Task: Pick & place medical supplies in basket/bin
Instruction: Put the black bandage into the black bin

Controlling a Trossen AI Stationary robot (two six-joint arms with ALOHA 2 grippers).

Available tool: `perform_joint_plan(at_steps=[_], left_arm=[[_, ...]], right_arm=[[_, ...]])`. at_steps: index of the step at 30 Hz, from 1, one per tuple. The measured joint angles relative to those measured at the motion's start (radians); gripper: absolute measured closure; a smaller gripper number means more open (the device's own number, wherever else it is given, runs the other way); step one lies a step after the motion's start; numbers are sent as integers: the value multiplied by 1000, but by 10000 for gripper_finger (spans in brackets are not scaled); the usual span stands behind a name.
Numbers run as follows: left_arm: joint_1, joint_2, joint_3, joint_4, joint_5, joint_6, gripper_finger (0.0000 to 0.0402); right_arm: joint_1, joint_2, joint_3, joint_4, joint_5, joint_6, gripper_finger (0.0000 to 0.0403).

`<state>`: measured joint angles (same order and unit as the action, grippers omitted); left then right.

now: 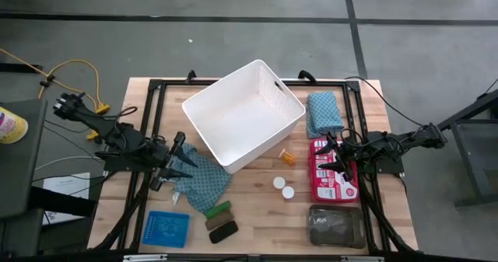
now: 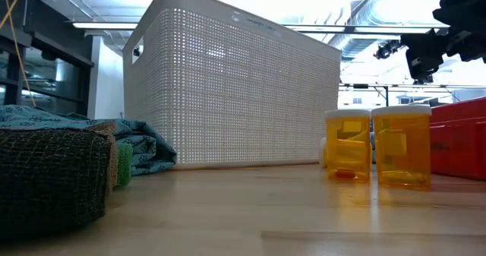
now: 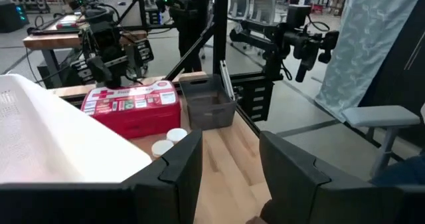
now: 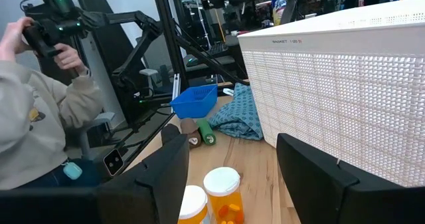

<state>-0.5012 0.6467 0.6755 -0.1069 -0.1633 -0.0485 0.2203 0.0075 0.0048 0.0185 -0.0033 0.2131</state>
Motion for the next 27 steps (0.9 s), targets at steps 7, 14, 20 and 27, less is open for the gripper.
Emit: perform_joint_plan(at_steps=[7, 14, 20, 27], left_arm=[[-23, 20, 29, -8, -13, 25, 256], [-57, 40, 30, -20, -78, -1, 256], [-81, 94, 30, 16, -127, -2, 256], [-65, 200, 31, 113, -157, 0, 256]], right_arm=[[0, 0, 0, 0, 0, 0, 186], [0, 0, 0, 0, 0, 0, 186], [0, 0, 0, 0, 0, 0, 186], [0, 0, 0, 0, 0, 0, 186]])
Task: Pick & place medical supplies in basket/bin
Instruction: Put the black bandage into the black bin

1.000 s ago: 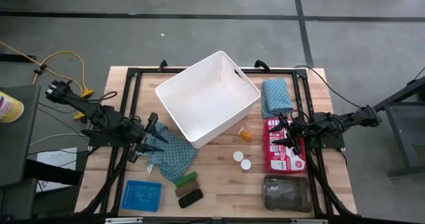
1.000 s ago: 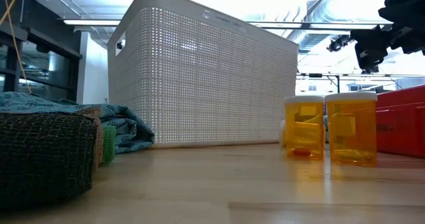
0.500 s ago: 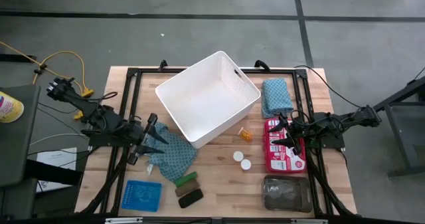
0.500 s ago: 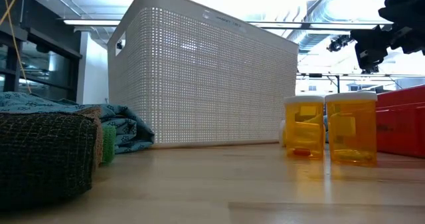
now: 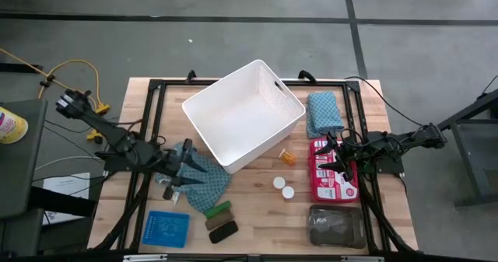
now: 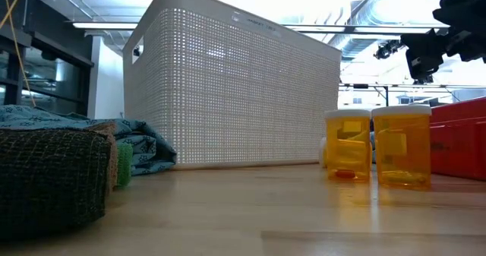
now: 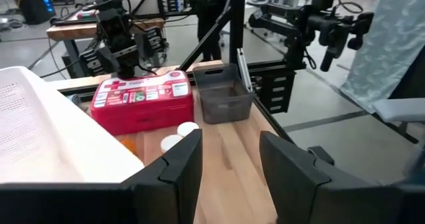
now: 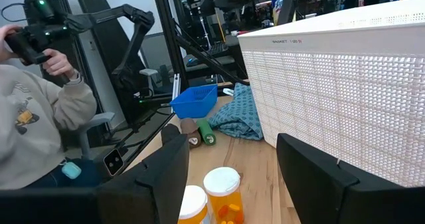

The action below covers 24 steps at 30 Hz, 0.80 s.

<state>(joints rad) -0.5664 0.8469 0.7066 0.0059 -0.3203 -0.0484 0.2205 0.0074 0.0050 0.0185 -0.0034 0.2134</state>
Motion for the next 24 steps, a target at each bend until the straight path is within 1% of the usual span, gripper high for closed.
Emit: perform_joint_plan(at_steps=[11, 17, 24], left_arm=[[61, 221, 12, 221, 1, 26, 256], [81, 348, 93, 245, 1, 26, 256], [102, 501, 229, 247, 2, 27, 256]], right_arm=[[0, 0, 0, 0, 0, 0, 186], [0, 0, 0, 0, 0, 0, 186], [0, 0, 0, 0, 0, 0, 186]])
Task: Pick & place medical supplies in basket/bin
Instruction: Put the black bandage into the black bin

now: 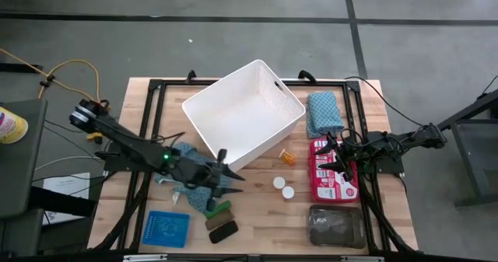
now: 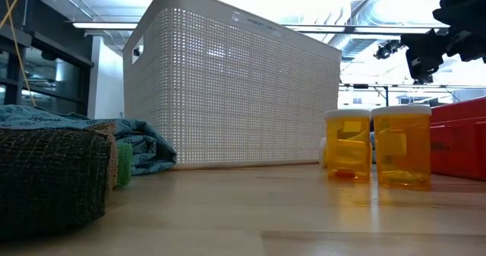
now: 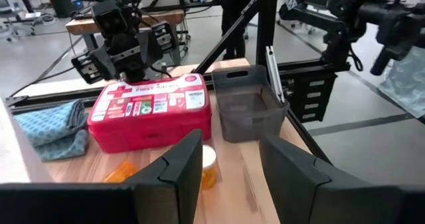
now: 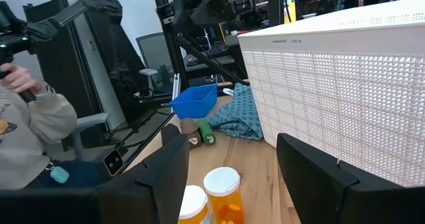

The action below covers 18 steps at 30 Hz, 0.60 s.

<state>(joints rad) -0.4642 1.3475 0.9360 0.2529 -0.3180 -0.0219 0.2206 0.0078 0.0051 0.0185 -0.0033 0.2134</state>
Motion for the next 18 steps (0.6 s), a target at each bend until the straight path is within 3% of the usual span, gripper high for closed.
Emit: perform_joint_plan(at_steps=[10, 18], left_arm=[[22, 142, 113, 0, 0, -20, 256], [21, 151, 118, 21, -7, -28, 256]], right_arm=[[0, 3, 0, 3, 0, 0, 186], [0, 4, 0, 5, 0, 0, 186]])
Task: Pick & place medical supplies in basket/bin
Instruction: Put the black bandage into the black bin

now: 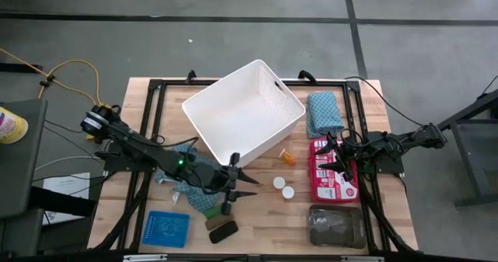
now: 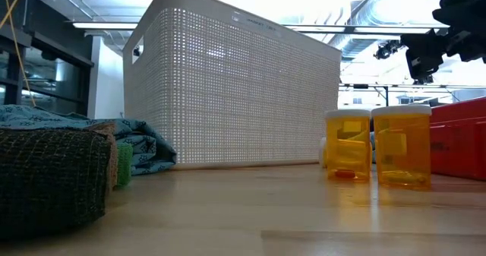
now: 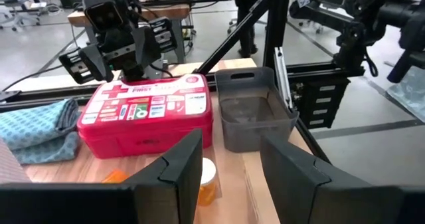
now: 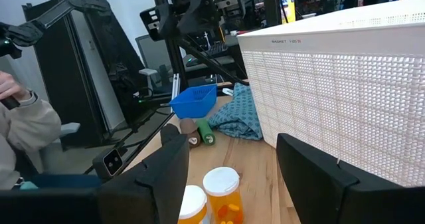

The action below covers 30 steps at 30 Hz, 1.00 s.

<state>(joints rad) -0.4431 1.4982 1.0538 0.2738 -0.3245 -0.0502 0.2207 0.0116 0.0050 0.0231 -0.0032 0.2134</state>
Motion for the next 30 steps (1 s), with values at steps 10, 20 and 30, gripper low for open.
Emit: perform_joint_plan(at_steps=[10, 20, 30], left_arm=[[0, 0, 0, -19, -6, -34, 256], [-46, -6, 4, -238, -28, -238, 256], [-169, -3, 1, -314, -62, -281, 256]], right_arm=[[0, 0, 0, 0, 0, 0, 186], [0, 0, 0, 2, 0, 0, 186], [0, 0, 0, 2, 0, 0, 186]])
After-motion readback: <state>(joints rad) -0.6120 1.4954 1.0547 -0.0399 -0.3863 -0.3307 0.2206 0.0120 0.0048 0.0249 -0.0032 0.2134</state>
